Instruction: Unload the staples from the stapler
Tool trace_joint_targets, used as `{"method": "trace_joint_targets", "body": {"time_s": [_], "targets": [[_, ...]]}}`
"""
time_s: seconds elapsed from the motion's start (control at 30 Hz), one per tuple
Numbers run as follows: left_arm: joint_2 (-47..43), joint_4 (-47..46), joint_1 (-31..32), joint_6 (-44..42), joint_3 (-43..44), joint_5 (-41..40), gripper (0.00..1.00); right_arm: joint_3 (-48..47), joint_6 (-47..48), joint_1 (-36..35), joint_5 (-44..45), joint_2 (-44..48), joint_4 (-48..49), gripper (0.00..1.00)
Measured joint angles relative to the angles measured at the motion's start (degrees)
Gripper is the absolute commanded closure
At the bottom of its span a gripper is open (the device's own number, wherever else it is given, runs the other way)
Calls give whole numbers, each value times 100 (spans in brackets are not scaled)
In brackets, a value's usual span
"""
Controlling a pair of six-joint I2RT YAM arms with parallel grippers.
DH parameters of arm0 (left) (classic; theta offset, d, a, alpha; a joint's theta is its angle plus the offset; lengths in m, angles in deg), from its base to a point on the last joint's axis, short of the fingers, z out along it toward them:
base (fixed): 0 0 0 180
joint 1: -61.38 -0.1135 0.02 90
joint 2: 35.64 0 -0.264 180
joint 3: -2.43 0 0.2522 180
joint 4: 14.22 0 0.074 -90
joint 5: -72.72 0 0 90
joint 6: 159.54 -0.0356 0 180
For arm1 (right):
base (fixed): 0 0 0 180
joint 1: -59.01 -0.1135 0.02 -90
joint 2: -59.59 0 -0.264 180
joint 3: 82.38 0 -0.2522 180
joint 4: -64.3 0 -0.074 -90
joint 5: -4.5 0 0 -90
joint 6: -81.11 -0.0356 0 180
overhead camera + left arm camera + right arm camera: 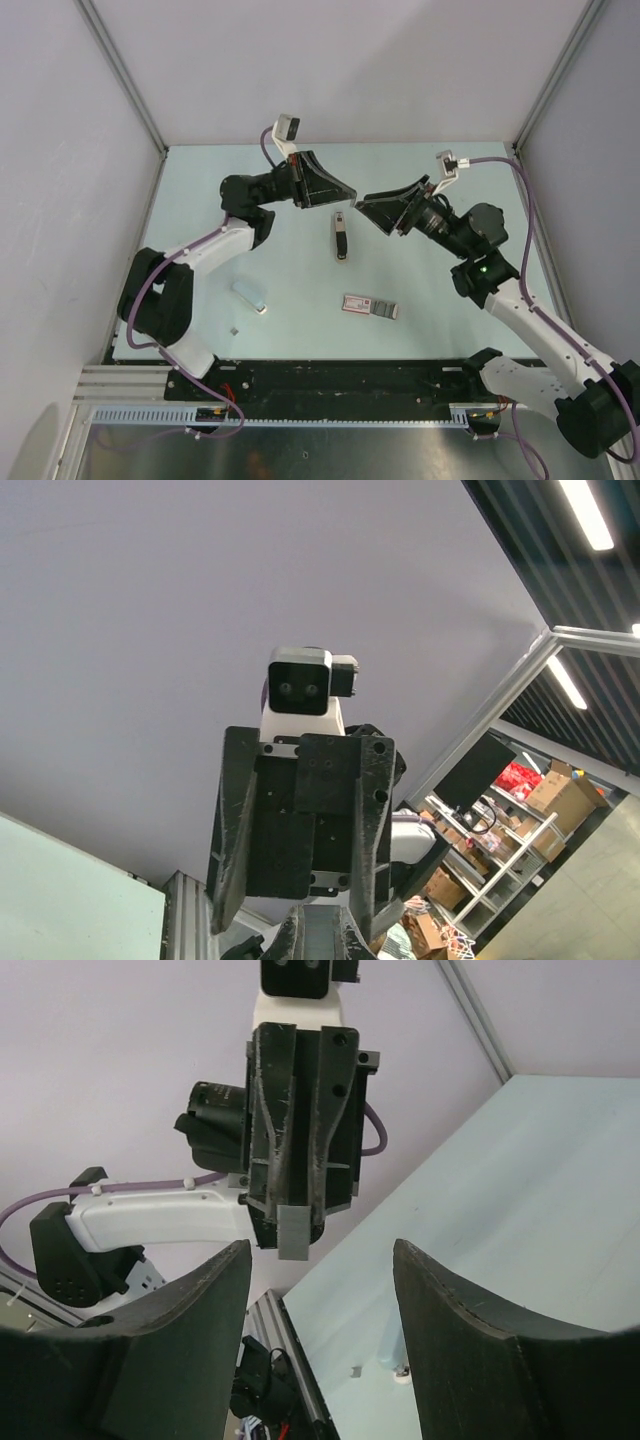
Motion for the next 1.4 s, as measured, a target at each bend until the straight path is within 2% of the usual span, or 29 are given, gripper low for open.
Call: {"method": "trace_joint_targets", "body": {"time_s": [0.13,0.67,1.0,1.13,1.17,1.27,1.4], "targets": [[-59,-9,28,-11,-20,-52,100,0,-22,-35,2,-87,17,40],[-109,-28,81,-210,-155,-173,100,0,-216,-186,0,-284,295,60],[-109,-20,83,-356,-162,-184,98,0,-249,-225,-9,-284,363,77],[-109,-15,76,-435,-186,-192,89,0,-232,-234,-7,-284,350,80],[-109,-4,76,-455,-186,-188,85,0,-219,-234,-4,-284,334,81],[-109,105,66,-579,-186,-133,60,0,-140,-234,17,-273,216,83],[-109,365,11,-831,-186,35,48,0,52,-232,101,-227,-190,83]]}}
